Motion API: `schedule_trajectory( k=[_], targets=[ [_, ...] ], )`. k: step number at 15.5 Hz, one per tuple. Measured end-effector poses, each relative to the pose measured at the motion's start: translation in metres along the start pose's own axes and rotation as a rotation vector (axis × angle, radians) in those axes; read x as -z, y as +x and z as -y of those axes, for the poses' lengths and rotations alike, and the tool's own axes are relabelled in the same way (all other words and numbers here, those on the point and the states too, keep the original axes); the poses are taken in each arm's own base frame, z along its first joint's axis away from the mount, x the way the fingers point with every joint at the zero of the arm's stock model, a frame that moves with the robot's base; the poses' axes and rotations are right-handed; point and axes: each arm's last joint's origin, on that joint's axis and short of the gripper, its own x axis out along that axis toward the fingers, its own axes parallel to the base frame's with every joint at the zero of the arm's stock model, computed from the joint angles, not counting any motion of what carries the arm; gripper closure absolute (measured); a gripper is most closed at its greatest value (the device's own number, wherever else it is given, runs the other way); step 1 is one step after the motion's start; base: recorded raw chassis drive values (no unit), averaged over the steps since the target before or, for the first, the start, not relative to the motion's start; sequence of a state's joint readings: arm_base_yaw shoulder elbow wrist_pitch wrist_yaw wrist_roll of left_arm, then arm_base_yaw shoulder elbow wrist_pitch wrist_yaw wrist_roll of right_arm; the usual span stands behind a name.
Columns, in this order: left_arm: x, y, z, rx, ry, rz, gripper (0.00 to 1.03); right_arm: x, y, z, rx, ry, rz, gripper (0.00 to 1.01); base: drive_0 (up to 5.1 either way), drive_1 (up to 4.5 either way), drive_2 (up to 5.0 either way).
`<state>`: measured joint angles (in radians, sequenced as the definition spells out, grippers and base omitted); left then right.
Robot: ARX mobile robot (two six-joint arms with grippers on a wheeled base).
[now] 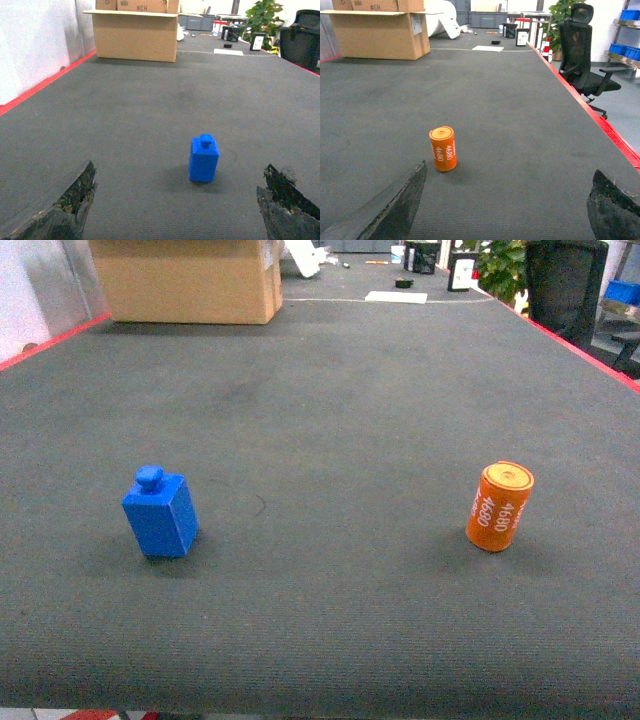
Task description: Sort blue parts and orange caps into right shelf containers
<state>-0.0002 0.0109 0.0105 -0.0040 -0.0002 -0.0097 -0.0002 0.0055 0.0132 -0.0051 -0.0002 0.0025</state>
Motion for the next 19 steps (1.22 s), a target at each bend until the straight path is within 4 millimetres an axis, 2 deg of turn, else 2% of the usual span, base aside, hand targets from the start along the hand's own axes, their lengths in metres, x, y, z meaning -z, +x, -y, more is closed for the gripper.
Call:
schedule_trajectory(
  k=[15, 17, 19],
  targets=[
    [0.001, 0.000, 0.000, -0.013, 0.005, -0.007, 0.05, 0.000, 0.000, 0.000, 0.000, 0.000, 0.000, 0.03, 0.0, 0.00, 0.0],
    [-0.007, 0.013, 0.012, -0.171, 0.032, -0.036, 0.05, 0.000, 0.011, -0.011, 0.152, 0.039, -0.066, 0.03, 0.0, 0.00, 0.0],
    [-0.024, 0.041, 0.015, -0.217, 0.029, -0.009, 0.05, -0.018, 0.038, -0.028, 0.183, 0.046, -0.032, 0.03, 0.0, 0.00, 0.0]
  ],
)
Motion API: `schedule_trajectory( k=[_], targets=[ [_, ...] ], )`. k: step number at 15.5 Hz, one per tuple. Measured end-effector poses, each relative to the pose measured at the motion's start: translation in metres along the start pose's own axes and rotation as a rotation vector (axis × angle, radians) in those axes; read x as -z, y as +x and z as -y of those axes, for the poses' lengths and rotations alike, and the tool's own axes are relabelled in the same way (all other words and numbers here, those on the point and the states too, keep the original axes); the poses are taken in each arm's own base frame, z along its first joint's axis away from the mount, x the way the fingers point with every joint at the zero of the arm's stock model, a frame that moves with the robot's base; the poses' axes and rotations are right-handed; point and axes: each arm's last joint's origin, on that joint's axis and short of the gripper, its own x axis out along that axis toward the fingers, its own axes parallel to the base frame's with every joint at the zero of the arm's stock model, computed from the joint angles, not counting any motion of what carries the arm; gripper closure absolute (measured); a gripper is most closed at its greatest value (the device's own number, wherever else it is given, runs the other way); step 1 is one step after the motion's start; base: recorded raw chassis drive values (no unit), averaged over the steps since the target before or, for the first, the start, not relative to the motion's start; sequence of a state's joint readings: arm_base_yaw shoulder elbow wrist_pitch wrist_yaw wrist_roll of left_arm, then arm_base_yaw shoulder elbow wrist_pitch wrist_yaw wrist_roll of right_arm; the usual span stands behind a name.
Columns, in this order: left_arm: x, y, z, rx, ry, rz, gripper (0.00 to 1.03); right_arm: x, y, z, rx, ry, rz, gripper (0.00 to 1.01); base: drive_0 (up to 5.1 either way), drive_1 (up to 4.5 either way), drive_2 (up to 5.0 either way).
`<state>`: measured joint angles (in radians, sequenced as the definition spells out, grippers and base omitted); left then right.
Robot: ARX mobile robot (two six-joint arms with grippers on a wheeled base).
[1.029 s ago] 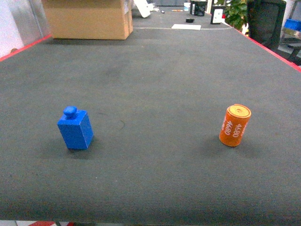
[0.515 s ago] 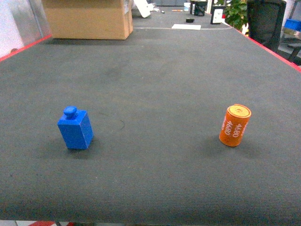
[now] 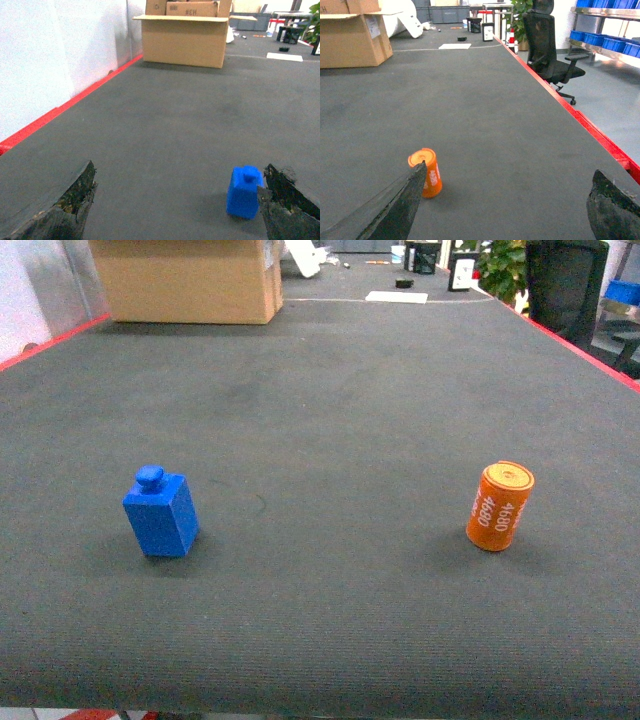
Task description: Sort blue parts and orange caps into right shelf containers
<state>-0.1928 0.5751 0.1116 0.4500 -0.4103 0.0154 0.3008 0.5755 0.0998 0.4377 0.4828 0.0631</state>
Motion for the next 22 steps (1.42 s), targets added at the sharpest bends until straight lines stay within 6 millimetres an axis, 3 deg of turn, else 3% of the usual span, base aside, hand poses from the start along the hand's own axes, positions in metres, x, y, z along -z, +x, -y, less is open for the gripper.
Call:
schedule_trajectory(
  k=[3, 5, 10, 15, 22],
  targets=[
    [-0.024, 0.068, 0.033, 0.119, 0.009, -0.027, 0.05, -0.024, 0.063, -0.019, -0.062, -0.009, -0.037, 0.03, 0.0, 0.00, 0.0],
    [-0.017, 0.107, 0.055, 0.156, 0.010, -0.111, 0.05, -0.024, 0.106, -0.027, -0.067, -0.030, -0.111, 0.03, 0.0, 0.00, 0.0],
    [0.003, 0.163, 0.099, 0.223, 0.000, -0.238, 0.05, -0.001, 0.169, -0.057, -0.139, -0.051, -0.225, 0.03, 0.0, 0.00, 0.0],
    [0.033, 0.191, 0.111, 0.231, 0.020, -0.331, 0.05, 0.020, 0.203, -0.085, -0.189, -0.054, -0.288, 0.03, 0.0, 0.00, 0.0],
    [0.072, 0.197, 0.110, 0.235, 0.023, -0.446, 0.05, 0.074, 0.219, -0.090, -0.189, -0.036, -0.419, 0.03, 0.0, 0.00, 0.0]
  ],
)
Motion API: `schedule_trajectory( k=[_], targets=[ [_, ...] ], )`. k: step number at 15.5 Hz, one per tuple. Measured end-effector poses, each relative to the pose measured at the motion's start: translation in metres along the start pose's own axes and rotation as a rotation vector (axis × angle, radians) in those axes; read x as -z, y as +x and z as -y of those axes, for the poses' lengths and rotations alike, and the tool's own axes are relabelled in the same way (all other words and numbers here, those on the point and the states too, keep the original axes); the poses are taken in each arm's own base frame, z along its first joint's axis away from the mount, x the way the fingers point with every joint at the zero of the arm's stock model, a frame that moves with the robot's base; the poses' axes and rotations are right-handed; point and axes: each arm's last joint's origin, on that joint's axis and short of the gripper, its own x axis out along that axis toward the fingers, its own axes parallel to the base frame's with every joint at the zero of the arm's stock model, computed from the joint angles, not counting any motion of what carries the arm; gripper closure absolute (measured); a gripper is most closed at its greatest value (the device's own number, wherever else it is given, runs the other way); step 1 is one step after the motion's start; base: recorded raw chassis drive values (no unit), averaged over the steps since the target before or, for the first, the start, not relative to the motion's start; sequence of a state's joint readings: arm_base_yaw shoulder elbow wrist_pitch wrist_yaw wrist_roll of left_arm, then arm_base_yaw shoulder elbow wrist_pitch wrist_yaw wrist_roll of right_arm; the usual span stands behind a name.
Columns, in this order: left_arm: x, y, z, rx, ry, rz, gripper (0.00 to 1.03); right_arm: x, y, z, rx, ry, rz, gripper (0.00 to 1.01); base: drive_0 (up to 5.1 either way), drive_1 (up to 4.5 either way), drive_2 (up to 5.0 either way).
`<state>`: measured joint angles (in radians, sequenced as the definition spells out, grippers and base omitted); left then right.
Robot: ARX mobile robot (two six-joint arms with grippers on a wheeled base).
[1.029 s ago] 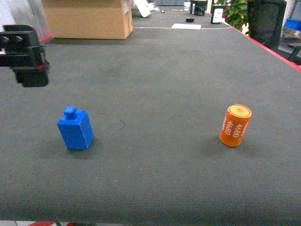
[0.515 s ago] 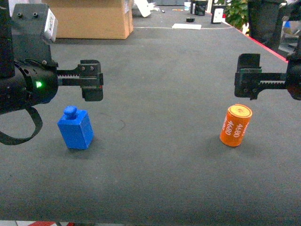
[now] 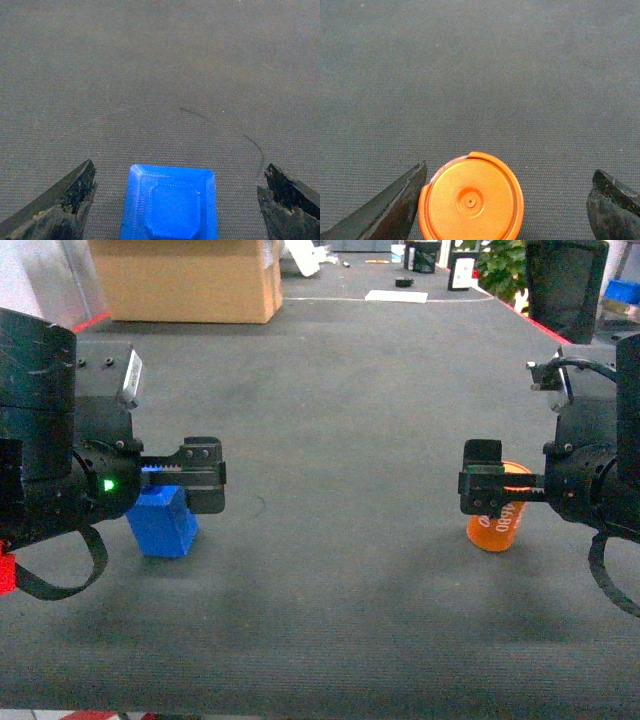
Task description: Sort blue parts and orange caps into right shelf containers
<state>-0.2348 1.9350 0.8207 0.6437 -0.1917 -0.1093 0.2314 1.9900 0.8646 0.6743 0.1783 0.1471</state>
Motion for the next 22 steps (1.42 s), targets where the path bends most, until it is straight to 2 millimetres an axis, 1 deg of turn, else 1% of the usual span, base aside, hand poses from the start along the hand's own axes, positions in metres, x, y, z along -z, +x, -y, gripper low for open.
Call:
schedule_trajectory(
  k=[3, 6, 7, 9, 10, 11, 12, 14, 16, 17, 19, 20, 22],
  targets=[
    [0.011, 0.005, 0.000, -0.003, 0.003, -0.038, 0.05, 0.014, 0.006, -0.003, -0.012, 0.000, -0.036, 0.03, 0.0, 0.00, 0.0],
    [0.033, 0.011, -0.001, -0.011, 0.009, -0.108, 0.05, 0.029, 0.013, -0.003, -0.009, 0.003, -0.078, 0.03, 0.0, 0.00, 0.0],
    [0.036, 0.012, -0.001, -0.014, 0.010, -0.123, 0.05, 0.032, 0.014, -0.003, -0.008, 0.004, -0.083, 0.03, 0.0, 0.00, 0.0],
    [0.038, 0.012, -0.001, -0.021, 0.013, -0.128, 0.05, 0.031, 0.013, -0.005, 0.010, 0.003, -0.060, 0.03, 0.0, 0.00, 0.0],
    [0.038, 0.012, 0.000, -0.020, 0.016, -0.133, 0.05, 0.031, 0.013, -0.006, 0.021, -0.013, -0.059, 0.05, 0.0, 0.00, 0.0],
    [0.038, 0.012, 0.001, -0.018, 0.017, -0.134, 0.05, 0.032, 0.013, -0.006, 0.026, -0.029, -0.068, 0.14, 0.0, 0.00, 0.0],
    [0.038, 0.012, 0.002, -0.023, 0.019, -0.134, 0.12, 0.033, 0.013, -0.006, 0.028, -0.037, -0.080, 0.23, 0.0, 0.00, 0.0],
    [0.039, 0.012, 0.002, -0.022, 0.018, -0.134, 0.30, 0.034, 0.013, -0.006, 0.028, -0.040, -0.088, 0.42, 0.0, 0.00, 0.0],
    [0.038, 0.012, 0.002, -0.028, 0.006, -0.122, 0.50, 0.033, 0.011, -0.006, 0.028, -0.041, -0.093, 0.58, 0.0, 0.00, 0.0],
    [0.037, 0.010, 0.001, -0.032, -0.005, -0.117, 0.58, 0.032, 0.009, -0.005, 0.027, -0.040, -0.089, 0.60, 0.0, 0.00, 0.0],
    [0.031, 0.002, 0.000, -0.039, -0.028, -0.051, 0.60, 0.027, 0.001, -0.004, 0.032, -0.033, -0.051, 0.60, 0.0, 0.00, 0.0],
    [0.023, -0.007, -0.001, -0.049, -0.043, 0.022, 0.60, 0.021, -0.007, -0.003, 0.049, -0.022, 0.001, 0.60, 0.0, 0.00, 0.0],
    [0.004, -0.031, -0.002, -0.066, -0.073, 0.162, 0.60, 0.004, -0.032, 0.000, 0.080, 0.001, 0.128, 0.60, 0.0, 0.00, 0.0]
  ],
)
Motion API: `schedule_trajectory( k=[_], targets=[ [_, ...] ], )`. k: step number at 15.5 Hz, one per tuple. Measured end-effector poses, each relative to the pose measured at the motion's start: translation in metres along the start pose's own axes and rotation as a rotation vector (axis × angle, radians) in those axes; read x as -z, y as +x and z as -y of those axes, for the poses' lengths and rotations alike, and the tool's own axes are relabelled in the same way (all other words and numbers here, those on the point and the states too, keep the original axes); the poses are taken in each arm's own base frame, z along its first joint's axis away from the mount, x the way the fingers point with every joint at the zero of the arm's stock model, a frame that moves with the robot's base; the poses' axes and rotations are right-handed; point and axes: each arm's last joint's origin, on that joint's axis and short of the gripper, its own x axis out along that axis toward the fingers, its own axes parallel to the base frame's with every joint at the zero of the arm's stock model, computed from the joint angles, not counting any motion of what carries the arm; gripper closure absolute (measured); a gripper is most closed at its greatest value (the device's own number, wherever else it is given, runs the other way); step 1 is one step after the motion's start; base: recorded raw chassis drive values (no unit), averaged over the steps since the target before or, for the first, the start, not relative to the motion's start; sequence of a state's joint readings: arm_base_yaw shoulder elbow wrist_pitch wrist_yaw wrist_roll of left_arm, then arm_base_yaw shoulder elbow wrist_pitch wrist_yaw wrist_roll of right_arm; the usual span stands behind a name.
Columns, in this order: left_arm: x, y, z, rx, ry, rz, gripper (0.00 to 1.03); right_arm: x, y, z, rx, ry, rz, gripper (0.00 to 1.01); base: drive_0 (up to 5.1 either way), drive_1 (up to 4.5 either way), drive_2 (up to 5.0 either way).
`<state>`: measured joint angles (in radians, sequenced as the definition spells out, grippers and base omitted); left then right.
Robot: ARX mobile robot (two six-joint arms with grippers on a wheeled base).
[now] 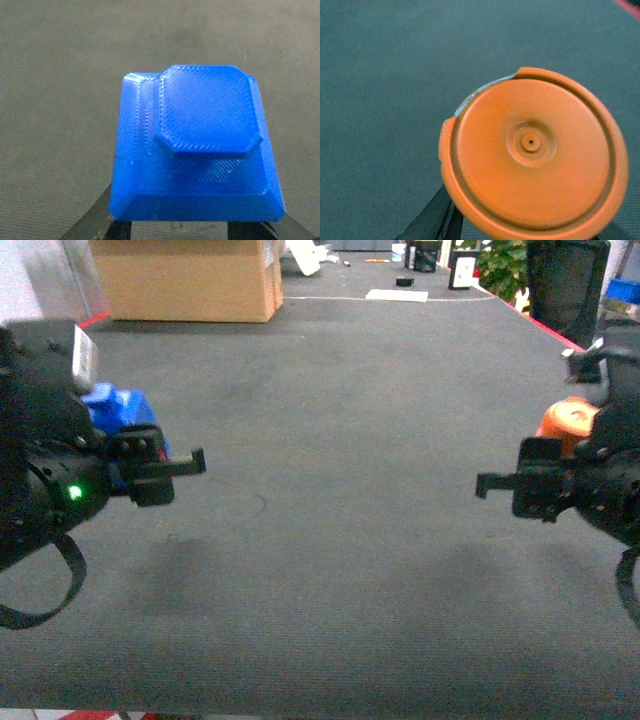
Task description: Sort blue parts and orange caps into right shelf containers
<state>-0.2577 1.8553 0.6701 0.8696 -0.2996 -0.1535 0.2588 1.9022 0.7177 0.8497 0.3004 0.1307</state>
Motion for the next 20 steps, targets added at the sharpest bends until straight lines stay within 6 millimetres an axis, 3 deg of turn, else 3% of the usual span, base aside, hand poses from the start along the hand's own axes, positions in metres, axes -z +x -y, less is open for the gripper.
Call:
schedule_trajectory(
  k=[2, 5, 7, 11, 12, 14, 16, 18, 20],
  targets=[
    [-0.022, -0.034, 0.002, -0.012, -0.031, 0.148, 0.60, -0.020, -0.035, 0.004, 0.034, 0.009, 0.124, 0.60, 0.0, 0.00, 0.0],
    [-0.045, -0.101, 0.000, -0.042, -0.023, 0.321, 0.60, -0.044, -0.103, 0.014, 0.089, -0.012, 0.272, 0.60, 0.0, 0.00, 0.0],
    [-0.055, -0.145, -0.013, -0.096, -0.012, 0.395, 0.60, -0.051, -0.149, 0.026, 0.133, -0.026, 0.340, 0.60, 0.0, 0.00, 0.0],
    [-0.067, -0.212, -0.037, -0.175, -0.018, 0.529, 0.60, -0.060, -0.216, 0.043, 0.171, -0.017, 0.439, 0.60, 0.0, 0.00, 0.0],
    [-0.065, -0.221, -0.042, -0.195, -0.040, 0.542, 0.60, -0.061, -0.225, 0.046, 0.169, -0.002, 0.456, 0.60, 0.0, 0.00, 0.0],
    [-0.065, -0.225, -0.044, -0.196, -0.060, 0.563, 0.60, -0.063, -0.227, 0.046, 0.171, 0.004, 0.461, 0.60, 0.0, 0.00, 0.0],
    [-0.063, -0.222, -0.047, -0.088, 0.040, 0.436, 0.60, -0.056, -0.224, 0.052, 0.059, -0.053, 0.353, 0.60, 0.0, 0.00, 0.0],
    [-0.044, -0.222, -0.060, 0.018, 0.081, 0.311, 0.60, -0.040, -0.226, 0.064, -0.028, -0.053, 0.321, 0.60, 0.0, 0.00, 0.0],
    [-0.029, -0.220, -0.066, 0.059, 0.078, 0.291, 0.60, -0.027, -0.225, 0.070, -0.059, -0.054, 0.312, 0.60, 0.0, 0.00, 0.0]
  ],
)
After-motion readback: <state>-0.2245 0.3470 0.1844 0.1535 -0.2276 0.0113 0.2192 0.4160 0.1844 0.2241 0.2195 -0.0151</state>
